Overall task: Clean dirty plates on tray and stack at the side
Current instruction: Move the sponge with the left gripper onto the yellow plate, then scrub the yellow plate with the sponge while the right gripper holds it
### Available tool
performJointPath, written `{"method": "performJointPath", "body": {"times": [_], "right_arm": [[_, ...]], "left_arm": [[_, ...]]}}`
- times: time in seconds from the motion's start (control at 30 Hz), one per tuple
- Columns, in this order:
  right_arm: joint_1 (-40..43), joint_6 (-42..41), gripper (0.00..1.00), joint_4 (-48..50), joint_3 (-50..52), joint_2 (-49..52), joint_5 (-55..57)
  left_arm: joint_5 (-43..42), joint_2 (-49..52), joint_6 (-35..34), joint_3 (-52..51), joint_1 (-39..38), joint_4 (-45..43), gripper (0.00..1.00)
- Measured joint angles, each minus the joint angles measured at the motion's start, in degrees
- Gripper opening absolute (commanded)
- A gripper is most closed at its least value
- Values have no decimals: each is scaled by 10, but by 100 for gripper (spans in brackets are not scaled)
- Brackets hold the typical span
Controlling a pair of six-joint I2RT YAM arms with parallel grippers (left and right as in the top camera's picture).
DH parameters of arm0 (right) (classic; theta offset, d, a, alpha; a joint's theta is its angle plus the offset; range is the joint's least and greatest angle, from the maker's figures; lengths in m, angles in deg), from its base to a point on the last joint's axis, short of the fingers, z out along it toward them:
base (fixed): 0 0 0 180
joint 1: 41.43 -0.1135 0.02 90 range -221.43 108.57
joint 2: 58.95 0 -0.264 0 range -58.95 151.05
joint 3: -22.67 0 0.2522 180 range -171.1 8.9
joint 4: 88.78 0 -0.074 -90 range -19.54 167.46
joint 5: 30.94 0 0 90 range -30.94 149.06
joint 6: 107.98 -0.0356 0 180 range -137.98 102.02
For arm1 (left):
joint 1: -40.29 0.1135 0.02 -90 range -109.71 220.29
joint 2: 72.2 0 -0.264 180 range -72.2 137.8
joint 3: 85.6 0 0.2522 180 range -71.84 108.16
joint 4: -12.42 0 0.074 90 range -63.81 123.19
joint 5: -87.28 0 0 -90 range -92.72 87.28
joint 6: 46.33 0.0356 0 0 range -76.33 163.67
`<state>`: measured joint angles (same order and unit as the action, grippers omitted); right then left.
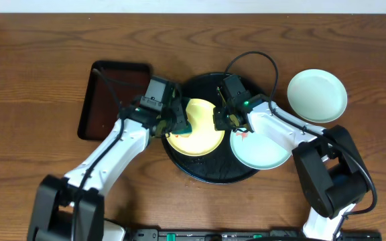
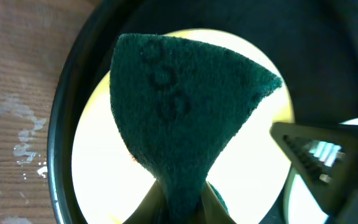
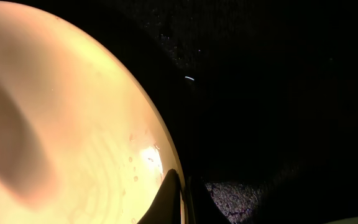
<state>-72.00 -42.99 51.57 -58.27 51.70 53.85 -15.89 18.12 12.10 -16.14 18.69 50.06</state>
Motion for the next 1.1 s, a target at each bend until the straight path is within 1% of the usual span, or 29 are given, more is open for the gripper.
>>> {"method": "performJointPath", "body": {"times": [0.13,0.53,0.77,0.9,1.1], "right_arm": [[0,0,1,0,0,0,0],[0,0,1,0,0,0,0],[0,0,1,0,0,0,1],[0,0,1,0,0,0,1],[0,0,1,0,0,0,1]], "left_arm": [[0,19,-2,0,0,-2,8],[-5,23,-8,0,-9,-30,8],[-6,80,-34,0,-41,-74,8],[-5,105,-37,0,-45,-75,8],[8,115,-45,0,-45,-75,7]]}}
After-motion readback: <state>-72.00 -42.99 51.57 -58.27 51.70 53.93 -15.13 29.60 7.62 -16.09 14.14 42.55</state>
